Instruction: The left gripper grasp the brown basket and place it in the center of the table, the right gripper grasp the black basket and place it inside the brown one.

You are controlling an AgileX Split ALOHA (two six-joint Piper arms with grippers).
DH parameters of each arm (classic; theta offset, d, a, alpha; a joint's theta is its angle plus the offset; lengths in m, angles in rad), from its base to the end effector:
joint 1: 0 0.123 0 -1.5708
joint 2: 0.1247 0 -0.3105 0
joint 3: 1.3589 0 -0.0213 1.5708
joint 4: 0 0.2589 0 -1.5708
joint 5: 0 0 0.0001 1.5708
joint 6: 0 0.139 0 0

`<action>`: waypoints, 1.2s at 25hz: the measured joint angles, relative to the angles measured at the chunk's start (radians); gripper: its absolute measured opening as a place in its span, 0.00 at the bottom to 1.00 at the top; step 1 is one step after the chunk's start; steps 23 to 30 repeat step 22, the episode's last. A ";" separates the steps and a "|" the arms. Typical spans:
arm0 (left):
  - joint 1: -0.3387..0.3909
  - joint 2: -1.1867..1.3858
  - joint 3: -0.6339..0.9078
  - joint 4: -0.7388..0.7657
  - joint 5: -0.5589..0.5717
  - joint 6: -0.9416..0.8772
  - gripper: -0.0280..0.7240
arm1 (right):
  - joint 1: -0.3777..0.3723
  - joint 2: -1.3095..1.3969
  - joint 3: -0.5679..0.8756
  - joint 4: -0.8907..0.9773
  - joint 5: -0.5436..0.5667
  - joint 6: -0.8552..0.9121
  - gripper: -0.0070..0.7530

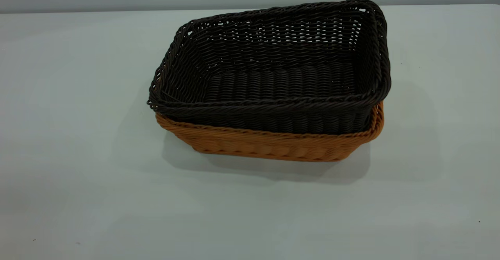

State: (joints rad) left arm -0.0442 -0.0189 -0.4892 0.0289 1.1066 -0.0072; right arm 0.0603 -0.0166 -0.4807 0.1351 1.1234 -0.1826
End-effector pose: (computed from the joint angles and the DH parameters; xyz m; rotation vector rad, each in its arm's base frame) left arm 0.0149 0.0029 0.2505 0.0362 2.0814 0.0034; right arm 0.0131 0.0177 0.2467 -0.2659 2.0861 0.0900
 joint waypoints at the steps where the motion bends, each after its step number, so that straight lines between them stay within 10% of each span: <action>1: 0.000 0.000 0.000 0.000 0.000 0.000 0.70 | 0.000 0.000 0.001 -0.016 -0.001 0.025 0.76; 30: 0.000 0.000 0.000 0.000 0.000 0.000 0.70 | 0.000 0.000 0.007 -0.173 -0.004 0.217 0.76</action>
